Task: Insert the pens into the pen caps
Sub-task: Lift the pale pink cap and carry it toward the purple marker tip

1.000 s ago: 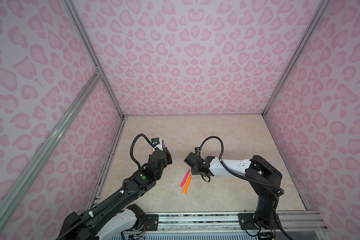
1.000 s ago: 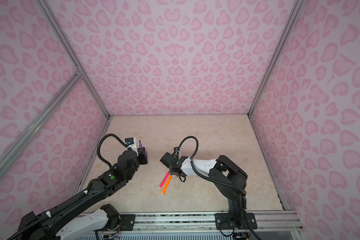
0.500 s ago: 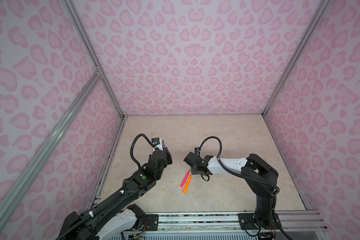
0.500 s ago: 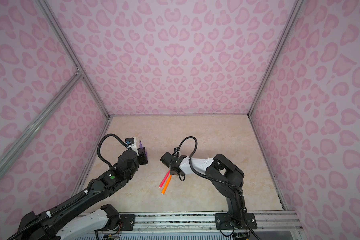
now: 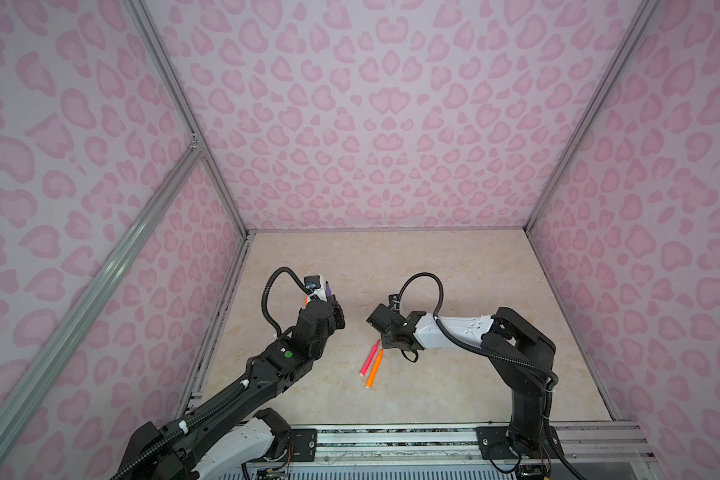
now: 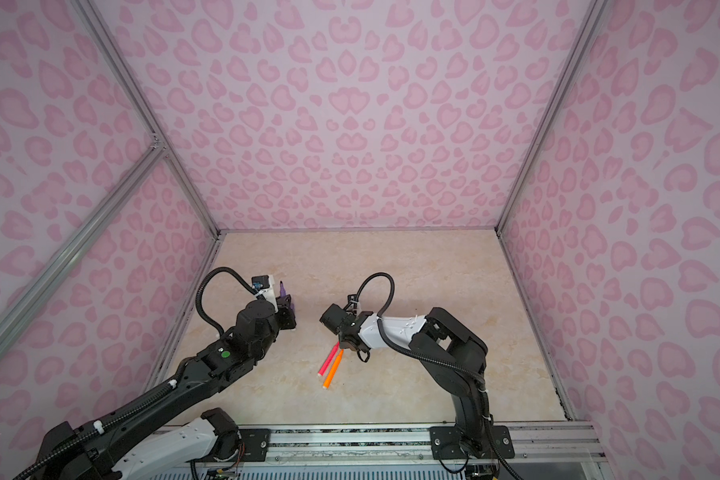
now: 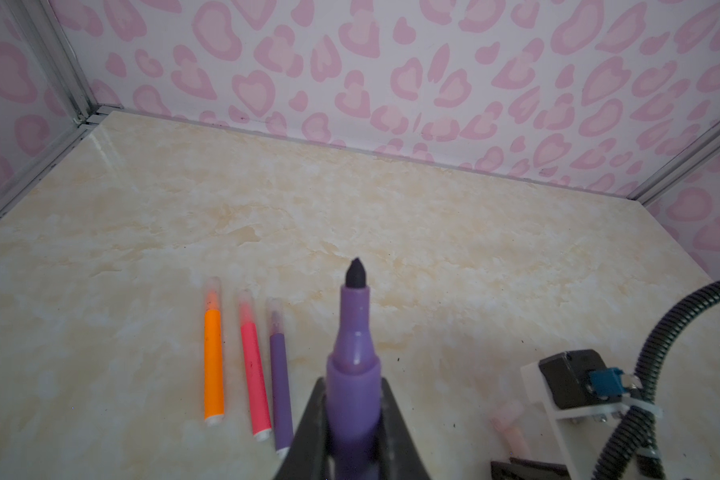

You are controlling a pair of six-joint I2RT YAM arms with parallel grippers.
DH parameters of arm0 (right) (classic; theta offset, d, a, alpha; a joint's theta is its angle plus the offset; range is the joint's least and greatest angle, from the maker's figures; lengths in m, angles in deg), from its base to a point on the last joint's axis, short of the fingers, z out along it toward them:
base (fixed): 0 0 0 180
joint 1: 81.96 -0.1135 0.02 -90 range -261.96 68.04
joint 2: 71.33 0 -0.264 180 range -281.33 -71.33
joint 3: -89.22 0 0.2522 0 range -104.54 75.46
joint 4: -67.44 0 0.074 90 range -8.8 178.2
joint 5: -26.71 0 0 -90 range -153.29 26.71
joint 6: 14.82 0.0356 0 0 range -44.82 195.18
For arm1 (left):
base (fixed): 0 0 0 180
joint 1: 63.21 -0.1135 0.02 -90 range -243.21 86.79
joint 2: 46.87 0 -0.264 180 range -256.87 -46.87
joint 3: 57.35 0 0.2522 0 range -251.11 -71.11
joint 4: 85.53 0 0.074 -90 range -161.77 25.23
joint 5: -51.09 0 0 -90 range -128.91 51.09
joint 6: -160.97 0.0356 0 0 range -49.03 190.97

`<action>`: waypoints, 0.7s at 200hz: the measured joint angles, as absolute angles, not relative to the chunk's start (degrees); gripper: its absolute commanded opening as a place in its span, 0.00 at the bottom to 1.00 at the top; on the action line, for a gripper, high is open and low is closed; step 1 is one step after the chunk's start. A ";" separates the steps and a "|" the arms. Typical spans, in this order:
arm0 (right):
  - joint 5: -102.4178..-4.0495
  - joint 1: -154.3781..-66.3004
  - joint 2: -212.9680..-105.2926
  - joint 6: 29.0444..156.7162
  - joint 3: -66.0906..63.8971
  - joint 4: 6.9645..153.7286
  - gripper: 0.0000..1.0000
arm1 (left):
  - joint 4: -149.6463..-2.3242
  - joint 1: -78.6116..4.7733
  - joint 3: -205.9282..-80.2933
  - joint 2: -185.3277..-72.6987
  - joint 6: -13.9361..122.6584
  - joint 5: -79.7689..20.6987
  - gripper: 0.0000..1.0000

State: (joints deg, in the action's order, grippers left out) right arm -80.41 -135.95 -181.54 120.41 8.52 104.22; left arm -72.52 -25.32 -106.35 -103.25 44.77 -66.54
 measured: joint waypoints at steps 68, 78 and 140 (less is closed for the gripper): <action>-81.46 -135.74 -171.29 121.31 11.49 104.44 0.09 | -73.61 -25.34 -106.29 -103.40 45.65 -62.61 0.03; -82.09 -135.74 -167.84 121.53 12.41 103.76 0.08 | -75.03 -25.32 -105.68 -103.05 46.02 -60.21 0.03; -84.87 -135.76 -142.11 120.74 21.22 94.10 0.10 | -86.57 -24.55 -102.09 -100.58 50.13 -38.33 0.03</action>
State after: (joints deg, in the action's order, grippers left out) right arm -84.87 -135.76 -142.11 120.74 21.22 94.10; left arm -86.57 -24.55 -102.09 -100.58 50.13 -38.33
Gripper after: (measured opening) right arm 0.138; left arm 0.170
